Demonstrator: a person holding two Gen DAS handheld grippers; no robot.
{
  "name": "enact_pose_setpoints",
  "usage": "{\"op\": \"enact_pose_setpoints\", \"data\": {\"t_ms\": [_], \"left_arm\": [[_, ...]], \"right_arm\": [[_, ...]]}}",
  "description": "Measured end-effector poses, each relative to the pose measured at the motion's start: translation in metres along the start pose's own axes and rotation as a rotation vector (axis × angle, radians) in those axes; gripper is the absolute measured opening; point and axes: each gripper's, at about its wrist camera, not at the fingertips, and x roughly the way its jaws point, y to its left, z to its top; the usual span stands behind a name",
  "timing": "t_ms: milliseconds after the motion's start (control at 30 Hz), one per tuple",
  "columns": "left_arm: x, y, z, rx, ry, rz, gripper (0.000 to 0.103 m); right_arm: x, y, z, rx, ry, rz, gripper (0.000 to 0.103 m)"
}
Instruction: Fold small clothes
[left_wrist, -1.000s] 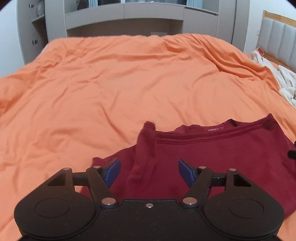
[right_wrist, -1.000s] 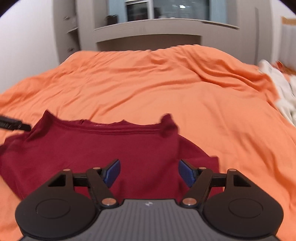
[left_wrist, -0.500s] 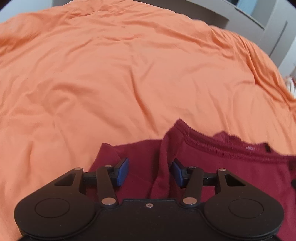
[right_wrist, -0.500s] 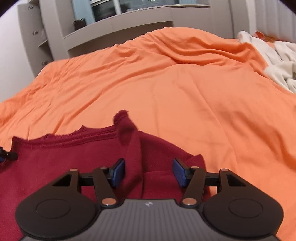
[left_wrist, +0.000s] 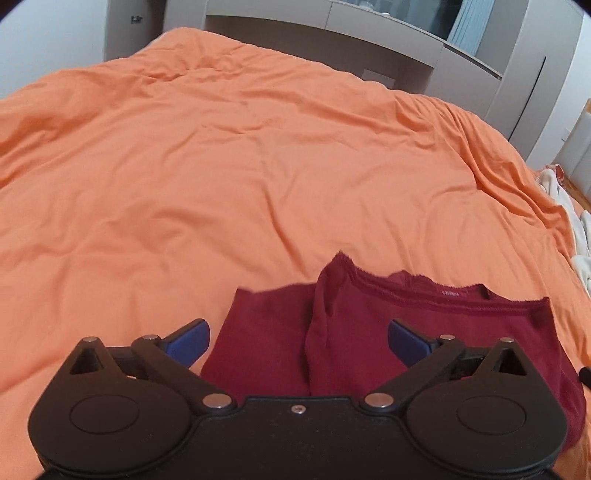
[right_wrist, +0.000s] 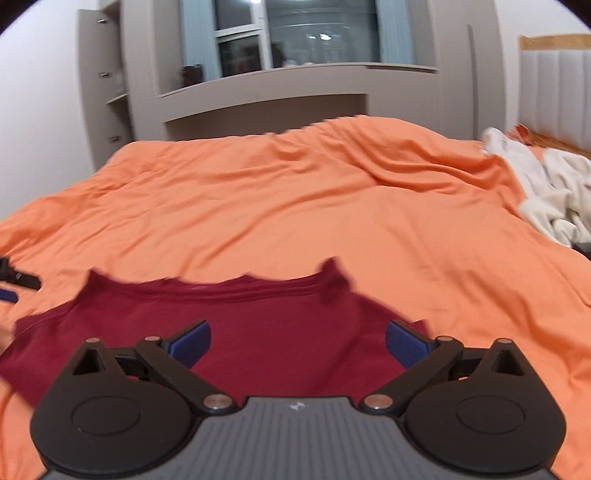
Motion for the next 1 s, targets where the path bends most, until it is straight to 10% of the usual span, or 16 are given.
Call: {"op": "enact_pose_setpoints", "data": {"t_ms": [333,500,1000], "left_arm": [[-0.059,-0.020,-0.071,0.027,-0.013,-0.013,0.102],[-0.053,-0.016,-0.096,-0.101,0.016,-0.081,0.102],[-0.045,-0.030,-0.103,-0.054,0.007,-0.015,0.102]], "right_arm": [[-0.010,0.083,-0.041,-0.256,-0.095,-0.148,0.103],[-0.003,0.091,-0.052,-0.260,-0.081,-0.079,0.103],[0.009,0.105,-0.076,-0.331,-0.084,-0.042,0.103]]}}
